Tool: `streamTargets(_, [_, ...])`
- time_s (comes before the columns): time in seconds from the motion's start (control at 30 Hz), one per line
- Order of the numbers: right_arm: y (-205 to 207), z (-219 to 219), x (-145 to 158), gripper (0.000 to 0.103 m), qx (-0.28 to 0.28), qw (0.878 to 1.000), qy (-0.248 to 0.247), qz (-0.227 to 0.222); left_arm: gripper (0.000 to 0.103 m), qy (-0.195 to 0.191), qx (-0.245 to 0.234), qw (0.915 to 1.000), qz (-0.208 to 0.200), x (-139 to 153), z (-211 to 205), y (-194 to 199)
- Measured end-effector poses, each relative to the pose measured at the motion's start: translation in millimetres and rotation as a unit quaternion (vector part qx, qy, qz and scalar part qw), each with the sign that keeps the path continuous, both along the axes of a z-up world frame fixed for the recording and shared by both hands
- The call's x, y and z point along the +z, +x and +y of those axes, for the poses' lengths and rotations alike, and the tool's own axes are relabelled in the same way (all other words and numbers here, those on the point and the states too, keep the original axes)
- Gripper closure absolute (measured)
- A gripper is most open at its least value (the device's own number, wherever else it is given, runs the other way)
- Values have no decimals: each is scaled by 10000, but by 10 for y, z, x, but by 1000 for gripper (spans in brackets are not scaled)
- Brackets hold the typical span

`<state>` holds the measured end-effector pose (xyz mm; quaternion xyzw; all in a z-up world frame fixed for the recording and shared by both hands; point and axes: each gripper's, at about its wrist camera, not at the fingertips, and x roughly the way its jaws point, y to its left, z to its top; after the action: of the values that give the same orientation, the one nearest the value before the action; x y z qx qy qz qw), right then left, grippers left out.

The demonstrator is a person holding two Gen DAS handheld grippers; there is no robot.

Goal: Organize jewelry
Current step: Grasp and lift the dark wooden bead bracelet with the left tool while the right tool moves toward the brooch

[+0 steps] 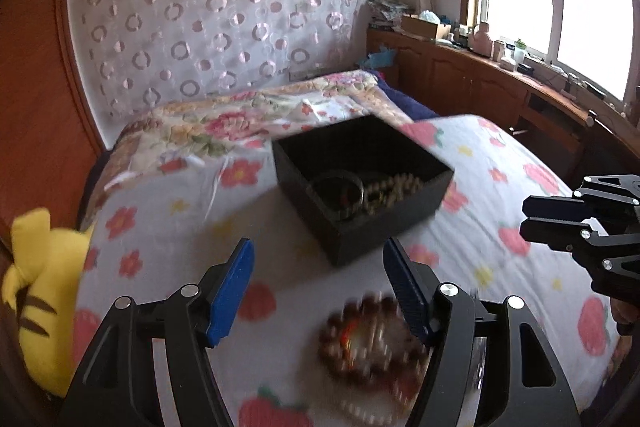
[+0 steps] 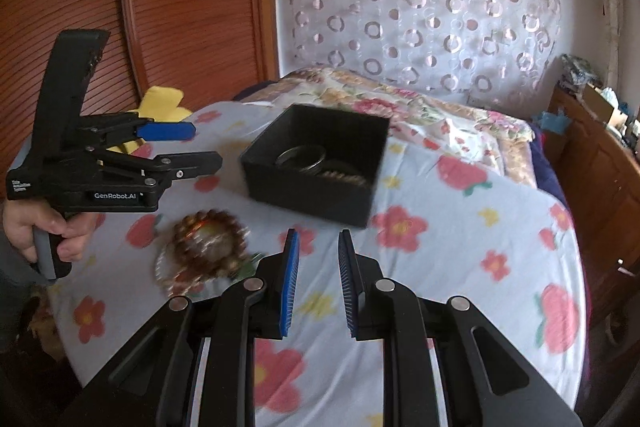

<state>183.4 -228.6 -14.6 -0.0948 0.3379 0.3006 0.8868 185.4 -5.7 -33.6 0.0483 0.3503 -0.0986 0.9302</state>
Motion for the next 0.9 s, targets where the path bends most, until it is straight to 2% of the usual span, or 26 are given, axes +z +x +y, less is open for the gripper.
streamTargets(0.07, [-93,33,-34,81,24,10000,35,64,45,-43,47,9999,117,-79,84,-62])
streamTargets(0.2, [-308,100,-162,81,76,9997,38,231,68,-252,108,9987,429,-247,246,-141])
streamTargets(0.33, [-467,111,-284,75,92,9993,35,365,80,-462,187,9963,694,-394,371,-145])
streamTargets(0.57, [-560,111,-463,75,-7,9988,-95,473,81,-675,166,9939,852,-422,371,-110])
streamTargets(0.9, [-559,79,-533,75,-58,9988,-32,478,84,-658,72,9936,912,-414,238,-57])
